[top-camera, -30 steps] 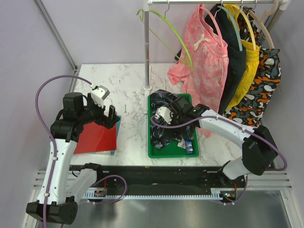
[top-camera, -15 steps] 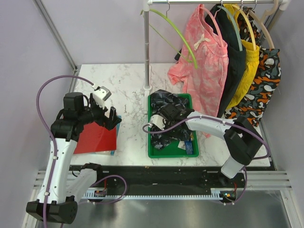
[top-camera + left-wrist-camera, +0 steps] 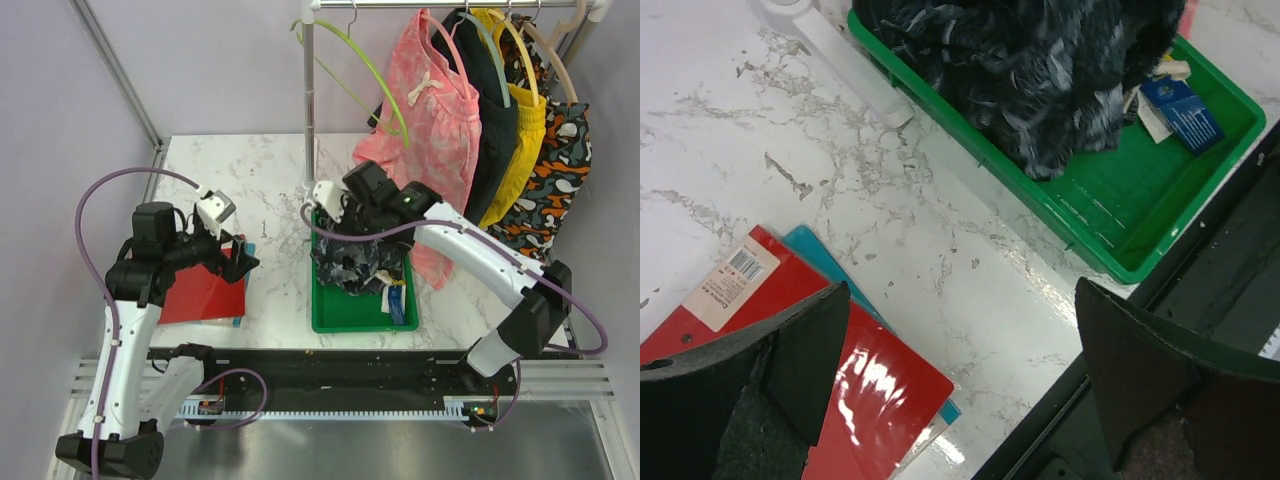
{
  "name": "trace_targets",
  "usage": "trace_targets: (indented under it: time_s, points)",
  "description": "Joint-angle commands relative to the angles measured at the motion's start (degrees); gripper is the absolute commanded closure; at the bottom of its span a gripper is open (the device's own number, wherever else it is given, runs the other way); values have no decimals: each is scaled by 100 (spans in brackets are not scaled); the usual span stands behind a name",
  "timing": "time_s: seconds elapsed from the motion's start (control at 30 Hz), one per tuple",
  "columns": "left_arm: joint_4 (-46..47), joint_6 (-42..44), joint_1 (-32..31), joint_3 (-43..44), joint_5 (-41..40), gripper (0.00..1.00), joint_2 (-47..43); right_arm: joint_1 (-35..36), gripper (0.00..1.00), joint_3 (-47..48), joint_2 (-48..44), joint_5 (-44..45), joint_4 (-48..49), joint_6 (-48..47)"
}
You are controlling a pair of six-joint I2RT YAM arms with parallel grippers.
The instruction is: Place the shorts on the hanger
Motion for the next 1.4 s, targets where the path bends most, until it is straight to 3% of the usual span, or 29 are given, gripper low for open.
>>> trace_targets:
  time_s: [0.0,0.17,0.3,0.37,0.47,0.5,0.6,0.67,0.87,1.0,1.37]
  points:
    - [111,261,16,-123,855,0,-463,-449,100,1367,-272,-445,-72,821]
    - [366,1025,8,-36,1428,1,-877,-740,100,2625,-114,-648,130,1700]
    - [375,1587,-132,9,2437,6,-894,-740,100,2857,-78,-455,559,2306]
    - [392,2176,-464,-87,2475,11,-877,-749,100,2848,-113,-402,779,2421]
    - [428,2879,-1185,-53,1468,20,-588,-749,100,2874,-122,-43,939,2798]
    - [428,2985,-1884,-1,577,22,-439,-740,100,2918,-131,2,991,2904]
    - [507,3153,-3229,254,-1025,25,229,-740,100,2831,-245,-68,1140,3107]
    - [734,3127,-3551,272,-1321,29,608,-740,100,2647,-377,-86,1325,3168]
    - [2558,2838,-3640,-692,-1348,30,661,-749,100,2461,-641,-24,1466,3248]
    - [3020,3003,-3640,-1010,-795,33,810,-749,100,2478,-738,-50,1519,3257]
    - [3935,3636,-3640,-1187,-698,30,1303,-740,100,2417,-826,-191,1511,3248]
